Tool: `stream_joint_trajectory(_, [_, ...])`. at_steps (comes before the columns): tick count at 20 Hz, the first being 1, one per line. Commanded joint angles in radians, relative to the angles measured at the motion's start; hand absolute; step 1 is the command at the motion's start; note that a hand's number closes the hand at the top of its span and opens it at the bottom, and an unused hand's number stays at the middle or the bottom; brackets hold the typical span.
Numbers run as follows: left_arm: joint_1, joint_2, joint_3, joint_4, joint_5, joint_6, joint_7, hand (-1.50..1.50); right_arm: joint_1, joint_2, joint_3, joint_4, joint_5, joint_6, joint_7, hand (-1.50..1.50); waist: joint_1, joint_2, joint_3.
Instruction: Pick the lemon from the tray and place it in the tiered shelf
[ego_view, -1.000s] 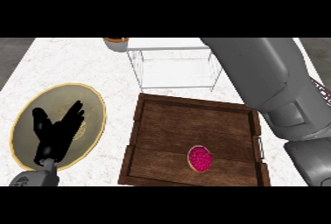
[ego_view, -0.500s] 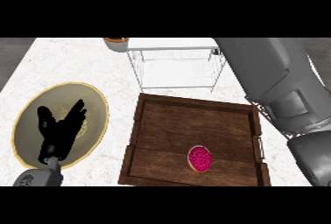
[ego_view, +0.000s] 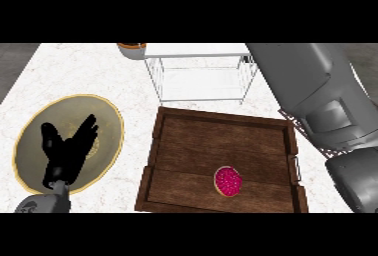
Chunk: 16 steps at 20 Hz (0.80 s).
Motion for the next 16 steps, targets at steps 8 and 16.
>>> stream_joint_trajectory(8, [0.008, -0.016, 0.006, 0.017, 0.016, -0.027, 0.015, 0.00, 0.022, 0.029, -0.201, -0.062, -0.170, -0.184, -0.049, -1.50, -0.004, 0.001, -0.005])
stream_joint_trajectory(16, [0.027, -0.039, -0.007, 0.004, -0.023, 0.005, -0.006, 0.00, -0.007, -0.047, -0.299, -0.092, -0.232, -0.298, -0.058, -1.50, -0.009, 0.000, -0.005])
